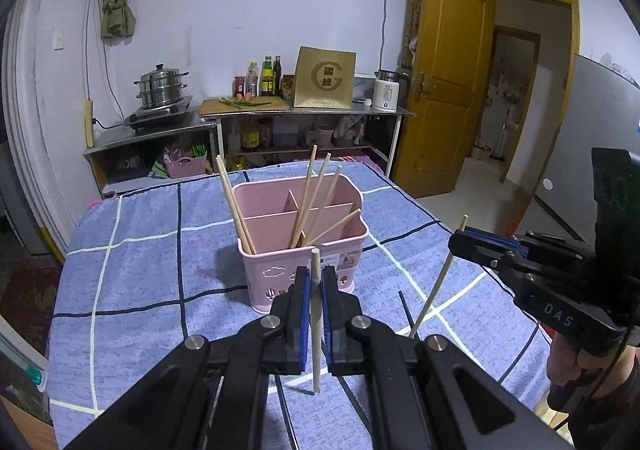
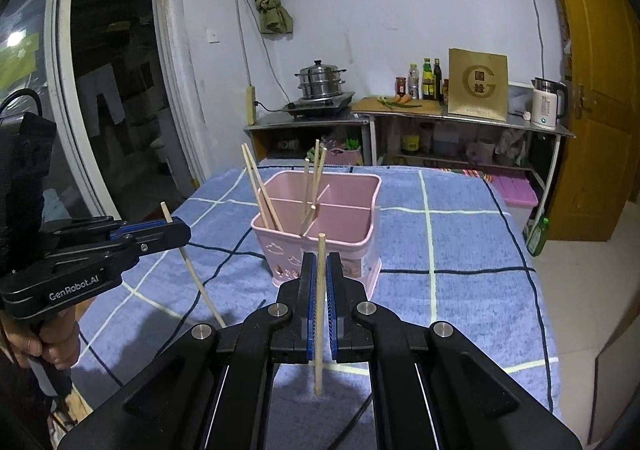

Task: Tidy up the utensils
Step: 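Lift both held chopsticks upright and carry them over the pink basket, then lower the chopsticks into the basket and open both tools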

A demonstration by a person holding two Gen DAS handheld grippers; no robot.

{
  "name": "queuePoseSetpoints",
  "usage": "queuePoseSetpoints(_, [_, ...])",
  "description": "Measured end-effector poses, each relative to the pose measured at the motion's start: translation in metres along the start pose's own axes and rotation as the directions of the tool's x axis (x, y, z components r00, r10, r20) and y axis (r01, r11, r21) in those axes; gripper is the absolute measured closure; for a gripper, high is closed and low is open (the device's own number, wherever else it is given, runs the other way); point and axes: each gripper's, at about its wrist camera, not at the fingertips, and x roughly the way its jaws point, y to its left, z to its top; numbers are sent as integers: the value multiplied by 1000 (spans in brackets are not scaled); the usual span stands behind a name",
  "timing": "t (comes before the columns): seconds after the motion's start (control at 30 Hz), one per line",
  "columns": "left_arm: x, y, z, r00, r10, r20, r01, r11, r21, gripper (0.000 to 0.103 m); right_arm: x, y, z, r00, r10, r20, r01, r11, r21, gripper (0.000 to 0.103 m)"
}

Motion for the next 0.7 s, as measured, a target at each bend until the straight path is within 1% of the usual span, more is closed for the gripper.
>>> queuePoseSetpoints(0.17, [-6,3,7,1000,7,5,-7,1000,4,98,-2,4,6,1000,7,17,-7,1000,-11,98])
queuePoseSetpoints(0.33, [-13,6,21,1000,11,18,-11,1000,14,98,-6,10,19,999,27,47,-26,999,-24,98])
queuePoseSetpoints(0.7, [-29,23,72,996,18,90,-18,1000,-6,98,-4,26,59,990,67,121,-60,996,-62,98])
